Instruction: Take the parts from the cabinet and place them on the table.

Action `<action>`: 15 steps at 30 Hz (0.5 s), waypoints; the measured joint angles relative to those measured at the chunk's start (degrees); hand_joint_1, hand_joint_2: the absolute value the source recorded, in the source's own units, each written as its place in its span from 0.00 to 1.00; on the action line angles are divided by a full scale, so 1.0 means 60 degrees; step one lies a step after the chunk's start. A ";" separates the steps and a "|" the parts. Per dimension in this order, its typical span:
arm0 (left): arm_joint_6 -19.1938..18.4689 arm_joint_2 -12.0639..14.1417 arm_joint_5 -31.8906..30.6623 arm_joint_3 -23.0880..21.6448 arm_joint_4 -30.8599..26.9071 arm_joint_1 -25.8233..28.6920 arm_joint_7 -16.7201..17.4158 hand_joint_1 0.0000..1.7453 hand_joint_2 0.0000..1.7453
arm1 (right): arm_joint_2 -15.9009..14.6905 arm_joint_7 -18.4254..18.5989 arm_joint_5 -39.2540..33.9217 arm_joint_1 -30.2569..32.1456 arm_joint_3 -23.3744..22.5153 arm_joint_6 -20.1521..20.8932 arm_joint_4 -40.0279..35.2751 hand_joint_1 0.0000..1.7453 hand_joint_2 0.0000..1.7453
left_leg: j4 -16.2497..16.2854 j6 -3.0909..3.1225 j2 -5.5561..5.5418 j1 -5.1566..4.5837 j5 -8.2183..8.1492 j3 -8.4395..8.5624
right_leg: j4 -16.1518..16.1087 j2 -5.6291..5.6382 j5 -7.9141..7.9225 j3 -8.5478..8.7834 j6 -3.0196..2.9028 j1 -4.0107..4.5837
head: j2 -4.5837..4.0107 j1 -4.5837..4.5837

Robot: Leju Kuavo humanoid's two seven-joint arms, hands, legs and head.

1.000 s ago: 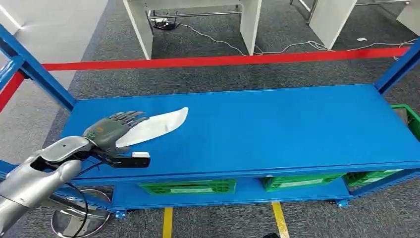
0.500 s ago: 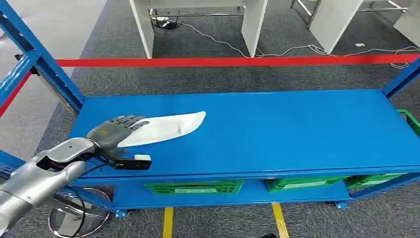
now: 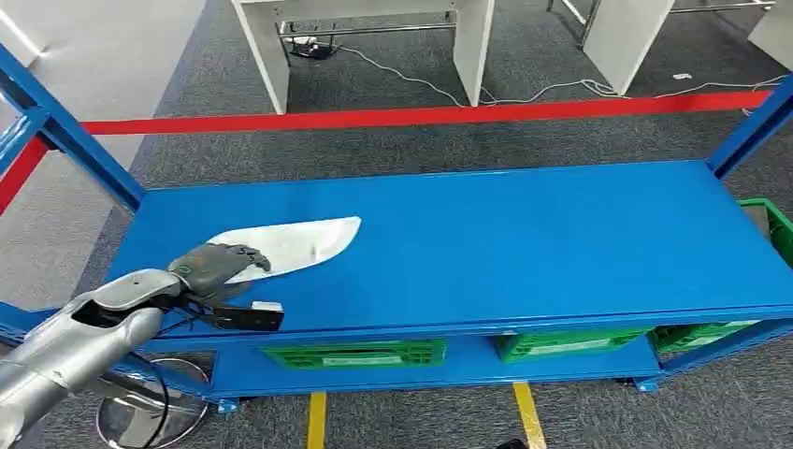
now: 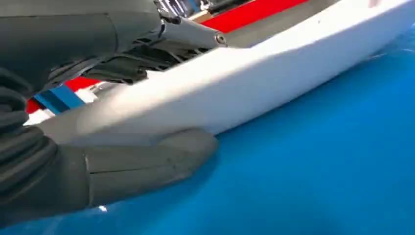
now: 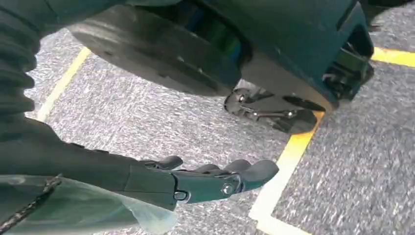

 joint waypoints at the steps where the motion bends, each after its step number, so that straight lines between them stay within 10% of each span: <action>1: -0.0011 0.0004 0.0068 0.0000 0.0007 -0.0002 -0.0025 1.00 1.00 | 0.0000 0.0004 0.0007 0.0018 0.0000 0.0000 0.0000 0.00 1.00 | 0.0454 -0.0001 0.0000 0.0002 -0.0092 -0.0212 | 0.0001 -0.0012 -0.0007 0.0004 -0.0010 0.0006 | 0.0000 0.0000; 3: -0.0044 0.0018 0.0109 0.0000 0.0007 -0.0022 -0.0066 1.00 1.00 | -0.0004 0.0011 0.0015 0.0019 0.0000 0.0000 0.0000 0.00 1.00 | -0.0006 0.0037 0.0000 0.0001 0.0390 -0.0014 | 0.0003 -0.0015 -0.0013 0.0031 -0.0013 0.0009 | 0.0000 -0.0004; 5: -0.0047 0.0033 0.0164 0.0004 0.0007 -0.0086 -0.0076 1.00 1.00 | -0.0004 0.0011 0.0018 0.0002 0.0004 0.0000 0.0000 0.00 1.00 | -0.1724 0.0141 0.0000 -0.0005 0.1304 0.0806 | 0.0002 -0.0011 -0.0034 0.0100 0.0009 0.0017 | 0.0000 -0.0003; 11: -0.0157 0.0069 0.0226 0.0004 0.0004 -0.0206 -0.0142 1.00 1.00 | -0.0007 0.0007 0.0025 -0.0007 0.0011 0.0004 0.0000 0.00 1.00 | -0.2656 0.0409 0.0000 -0.0030 0.1379 0.1206 | -0.0035 -0.0002 -0.0042 0.0063 0.0304 0.0057 | 0.0000 0.0015; 15: -0.0229 0.0051 0.0360 -0.0011 0.0004 -0.0241 -0.0196 1.00 1.00 | -0.0018 0.0000 0.0011 -0.0021 0.0011 0.0000 0.0000 0.00 1.00 | -0.2685 0.0522 0.0035 -0.0012 0.1421 0.1179 | 0.2208 -0.0010 -0.1213 -0.1022 0.0391 0.0018 | 0.0000 0.0062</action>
